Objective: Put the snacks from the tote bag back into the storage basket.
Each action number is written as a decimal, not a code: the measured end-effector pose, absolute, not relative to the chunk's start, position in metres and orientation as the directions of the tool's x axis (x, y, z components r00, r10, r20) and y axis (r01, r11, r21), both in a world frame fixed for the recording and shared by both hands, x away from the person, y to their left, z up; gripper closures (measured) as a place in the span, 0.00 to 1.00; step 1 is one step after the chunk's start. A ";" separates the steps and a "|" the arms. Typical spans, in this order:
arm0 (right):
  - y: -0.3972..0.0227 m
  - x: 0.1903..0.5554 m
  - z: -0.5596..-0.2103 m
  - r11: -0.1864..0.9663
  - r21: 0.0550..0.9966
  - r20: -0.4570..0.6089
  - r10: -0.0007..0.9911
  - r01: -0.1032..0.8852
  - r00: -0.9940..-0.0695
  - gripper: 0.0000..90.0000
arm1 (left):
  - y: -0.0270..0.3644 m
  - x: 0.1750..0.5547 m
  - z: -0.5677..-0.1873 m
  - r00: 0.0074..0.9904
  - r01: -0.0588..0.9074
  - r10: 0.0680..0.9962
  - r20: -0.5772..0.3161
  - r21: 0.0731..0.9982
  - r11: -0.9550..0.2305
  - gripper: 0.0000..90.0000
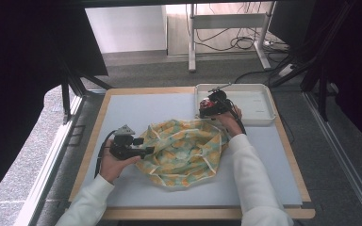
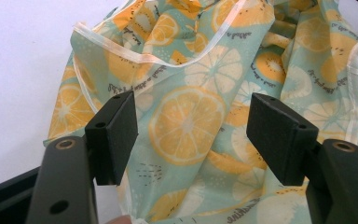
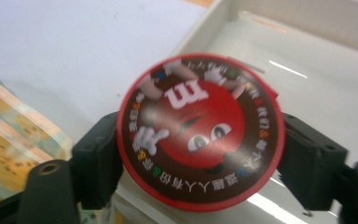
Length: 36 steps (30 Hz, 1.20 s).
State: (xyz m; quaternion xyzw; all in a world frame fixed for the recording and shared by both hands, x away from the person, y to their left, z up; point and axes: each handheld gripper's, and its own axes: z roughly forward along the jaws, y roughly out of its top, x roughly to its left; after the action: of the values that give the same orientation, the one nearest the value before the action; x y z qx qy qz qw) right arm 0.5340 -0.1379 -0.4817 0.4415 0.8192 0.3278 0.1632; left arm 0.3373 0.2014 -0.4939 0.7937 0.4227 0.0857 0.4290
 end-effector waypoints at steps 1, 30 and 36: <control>-0.138 0.533 -0.480 0.382 0.693 0.023 0.836 0.611 -0.548 0.20 | 0.201 0.337 -0.494 0.628 0.597 0.744 -0.226 0.754 -0.275 0.37; -0.151 0.447 -0.428 0.334 0.831 0.065 0.735 0.444 -0.674 0.24 | 0.204 0.335 -0.490 0.625 0.590 0.747 -0.225 0.763 -0.264 0.37; -0.169 0.414 -0.428 0.333 0.844 0.063 0.717 0.421 -0.694 0.24 | 0.206 0.335 -0.489 0.623 0.589 0.749 -0.225 0.766 -0.260 0.37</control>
State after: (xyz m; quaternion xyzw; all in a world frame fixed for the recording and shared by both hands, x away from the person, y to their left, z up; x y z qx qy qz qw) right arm 0.4144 -0.1685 -0.4277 0.3554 0.8002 0.4549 0.1625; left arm 0.3347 0.2055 -0.4891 0.7882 0.4243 0.0921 0.4361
